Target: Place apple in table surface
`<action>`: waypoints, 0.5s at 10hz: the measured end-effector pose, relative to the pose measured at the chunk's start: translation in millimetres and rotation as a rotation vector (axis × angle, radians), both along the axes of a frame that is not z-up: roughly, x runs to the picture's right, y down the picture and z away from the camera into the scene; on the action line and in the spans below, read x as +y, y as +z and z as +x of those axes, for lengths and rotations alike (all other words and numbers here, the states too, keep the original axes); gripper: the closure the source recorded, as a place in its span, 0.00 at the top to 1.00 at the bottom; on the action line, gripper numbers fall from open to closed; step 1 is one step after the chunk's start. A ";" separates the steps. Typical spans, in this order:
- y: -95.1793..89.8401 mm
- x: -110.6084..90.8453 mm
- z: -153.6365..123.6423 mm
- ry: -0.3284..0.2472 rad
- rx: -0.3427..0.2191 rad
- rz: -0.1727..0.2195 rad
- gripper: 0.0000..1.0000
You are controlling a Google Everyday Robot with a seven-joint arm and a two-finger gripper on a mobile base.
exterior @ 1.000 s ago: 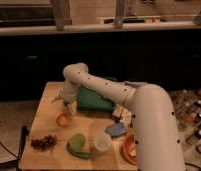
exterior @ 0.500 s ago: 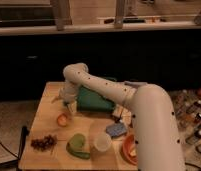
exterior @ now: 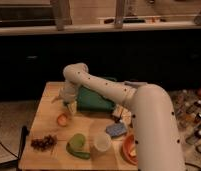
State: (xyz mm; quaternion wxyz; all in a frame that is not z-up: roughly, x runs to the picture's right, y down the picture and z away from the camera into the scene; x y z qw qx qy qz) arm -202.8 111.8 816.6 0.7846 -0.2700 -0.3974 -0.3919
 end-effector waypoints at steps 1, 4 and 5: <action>0.0 0.1 0.0 0.000 0.000 0.000 0.80; 0.0 0.0 0.0 0.000 0.000 0.000 0.80; 0.0 0.0 0.0 0.000 0.000 0.000 0.80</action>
